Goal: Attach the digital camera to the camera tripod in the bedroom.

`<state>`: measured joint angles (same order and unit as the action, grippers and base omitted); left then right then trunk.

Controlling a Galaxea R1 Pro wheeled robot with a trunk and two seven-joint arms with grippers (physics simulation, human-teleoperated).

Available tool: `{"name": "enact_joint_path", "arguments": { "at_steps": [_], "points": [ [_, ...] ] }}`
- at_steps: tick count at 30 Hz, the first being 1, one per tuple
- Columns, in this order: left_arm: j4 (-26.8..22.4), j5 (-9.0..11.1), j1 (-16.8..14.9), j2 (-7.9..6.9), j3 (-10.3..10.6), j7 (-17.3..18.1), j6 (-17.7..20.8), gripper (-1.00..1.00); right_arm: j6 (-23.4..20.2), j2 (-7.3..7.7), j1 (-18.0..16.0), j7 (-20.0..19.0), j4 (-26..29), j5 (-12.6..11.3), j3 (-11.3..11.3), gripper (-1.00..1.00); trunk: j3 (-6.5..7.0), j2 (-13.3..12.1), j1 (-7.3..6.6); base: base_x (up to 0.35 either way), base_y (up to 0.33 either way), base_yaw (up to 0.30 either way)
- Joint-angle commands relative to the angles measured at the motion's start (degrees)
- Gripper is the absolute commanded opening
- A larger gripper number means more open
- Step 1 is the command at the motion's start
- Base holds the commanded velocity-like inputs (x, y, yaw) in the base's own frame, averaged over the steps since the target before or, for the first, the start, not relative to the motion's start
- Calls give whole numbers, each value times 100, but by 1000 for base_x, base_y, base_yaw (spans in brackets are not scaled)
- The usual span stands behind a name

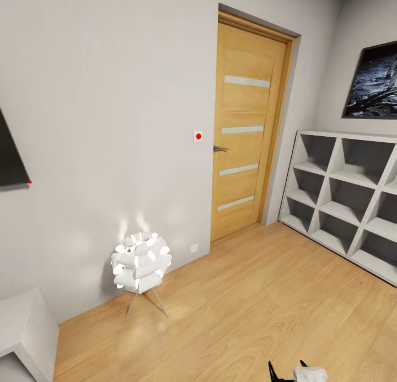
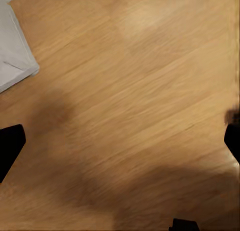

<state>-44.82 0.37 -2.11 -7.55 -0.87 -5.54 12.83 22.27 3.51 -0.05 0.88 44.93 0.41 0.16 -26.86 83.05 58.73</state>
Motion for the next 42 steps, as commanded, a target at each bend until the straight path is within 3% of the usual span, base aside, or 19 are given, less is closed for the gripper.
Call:
{"name": "enact_joint_path", "arguments": {
  "at_steps": [1, 5, 7, 10, 11, 14, 18, 19, 22, 26, 30, 38, 42],
  "points": [
    [-127, 7, -95, 7, 1, -16, 178, 100, 15, 1, -3, 9, 175, 3, -1, 100, -7, 3, 0, 0, 0, 0],
    [-434, 7, -881, 28, 3, 20, 839, 100, 14, -4, -135, 9, 1105, 7, -5, 100, -7, 3, 0, 0, 0, 0],
    [-467, 7, -1274, 34, 1, 42, 1066, 100, -19, -6, -395, 9, 1442, 6, -6, 100, -7, 3, 0, 0, 0, 0],
    [-470, 7, -1629, 38, 1, 83, 1234, 100, -133, -7, -867, 13, 1615, 3, -7, 100, -7, 3, 0, 0, 0, 0],
    [-456, 7, -1860, 42, 4, 136, 1324, 100, -315, -7, -1230, 15, 1670, -1, -7, 100, -7, 3, 0, 0, 0, 0],
    [-353, 7, -2206, 46, 6, 290, 1490, 100, -749, -8, -1745, 16, 1709, -5, -7, 100, -7, 3, 0, 0, 0, 0],
    [-38, 7, -2683, 46, 7, 682, 1754, 100, -1353, -11, -2334, 17, 1730, -15, -7, 100, -7, 3, 0, 0, 0, 0],
    [326, 2, -3151, 30, 14, 1375, 1942, 100, -1754, -15, -2729, 15, 1736, -40, -7, 100, -7, 3, 0, 0, 0, 0],
    [415, -20, -3304, 30, 77, 1991, 1960, 100, -1853, -26, -2843, 4, 1737, -56, 1, 100, -7, 3, 0, 0, 0, 0],
    [472, -40, -3366, 32, 255, 2321, 1877, 100, -1853, -36, -2889, -27, 1738, -63, 61, 100, -7, 3, 0, 0, 0, 0],
    [503, -43, -3388, -19, 344, 2432, 1825, 100, -1811, -39, -2905, -69, 1738, -65, 159, 100, -7, 3, 0, 0, 0, 0],
    [463, -37, -3407, -396, 423, 2569, 1773, 100, -1594, -42, -2920, -121, 1728, -67, 413, 100, -7, 3, 0, 0, 0, 0],
    [418, -34, -3409, -456, 442, 2588, 1769, 100, -1532, -43, -2921, -127, 1672, -68, 445, 100, -7, 3, 0, 0, 0, 0]
  ]
}}
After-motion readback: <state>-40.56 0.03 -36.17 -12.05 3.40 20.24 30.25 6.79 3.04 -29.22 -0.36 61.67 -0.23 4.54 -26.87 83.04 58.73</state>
